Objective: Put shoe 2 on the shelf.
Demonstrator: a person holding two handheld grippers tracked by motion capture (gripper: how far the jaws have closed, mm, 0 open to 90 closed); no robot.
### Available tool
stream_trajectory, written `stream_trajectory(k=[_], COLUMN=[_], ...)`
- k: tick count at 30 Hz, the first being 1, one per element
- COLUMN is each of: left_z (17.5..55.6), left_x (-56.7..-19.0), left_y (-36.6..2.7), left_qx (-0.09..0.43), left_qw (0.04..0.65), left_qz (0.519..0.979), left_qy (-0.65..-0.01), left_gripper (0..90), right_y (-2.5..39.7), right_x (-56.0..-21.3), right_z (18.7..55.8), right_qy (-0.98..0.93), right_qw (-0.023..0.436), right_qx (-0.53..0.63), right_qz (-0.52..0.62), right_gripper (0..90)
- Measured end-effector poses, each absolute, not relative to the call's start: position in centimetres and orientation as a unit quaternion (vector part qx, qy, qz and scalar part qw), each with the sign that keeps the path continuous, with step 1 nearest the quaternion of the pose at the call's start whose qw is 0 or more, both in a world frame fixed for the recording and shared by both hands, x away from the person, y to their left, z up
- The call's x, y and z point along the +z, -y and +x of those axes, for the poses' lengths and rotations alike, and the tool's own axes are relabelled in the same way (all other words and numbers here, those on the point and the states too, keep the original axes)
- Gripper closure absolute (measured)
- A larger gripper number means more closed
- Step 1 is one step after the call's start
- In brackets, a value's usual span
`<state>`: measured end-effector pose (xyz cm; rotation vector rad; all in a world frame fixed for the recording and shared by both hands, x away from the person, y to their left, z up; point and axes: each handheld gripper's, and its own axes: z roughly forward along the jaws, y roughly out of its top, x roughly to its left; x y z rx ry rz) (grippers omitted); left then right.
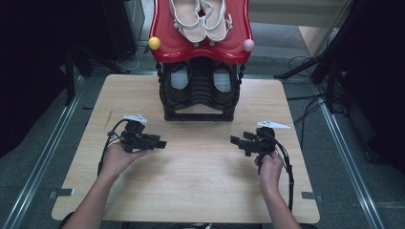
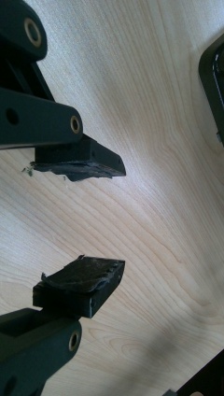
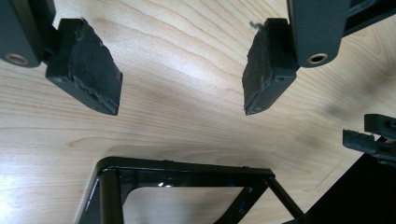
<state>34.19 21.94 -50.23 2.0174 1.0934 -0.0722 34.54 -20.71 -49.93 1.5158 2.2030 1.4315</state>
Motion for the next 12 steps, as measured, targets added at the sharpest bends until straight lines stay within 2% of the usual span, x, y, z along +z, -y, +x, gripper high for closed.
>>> stream_trajectory(k=[12], left_z=[34.24], left_x=[-50.27], left_y=[-21.98], left_qx=[-0.031], left_qw=[0.411], left_qz=[0.800], left_qy=[-0.436], left_gripper=[47.2], right_y=[20.59], right_x=[-50.41], right_z=[34.80], right_qy=[-0.733], right_qw=[0.057], right_qx=[0.453], right_qz=[0.505], right_gripper=[29.4])
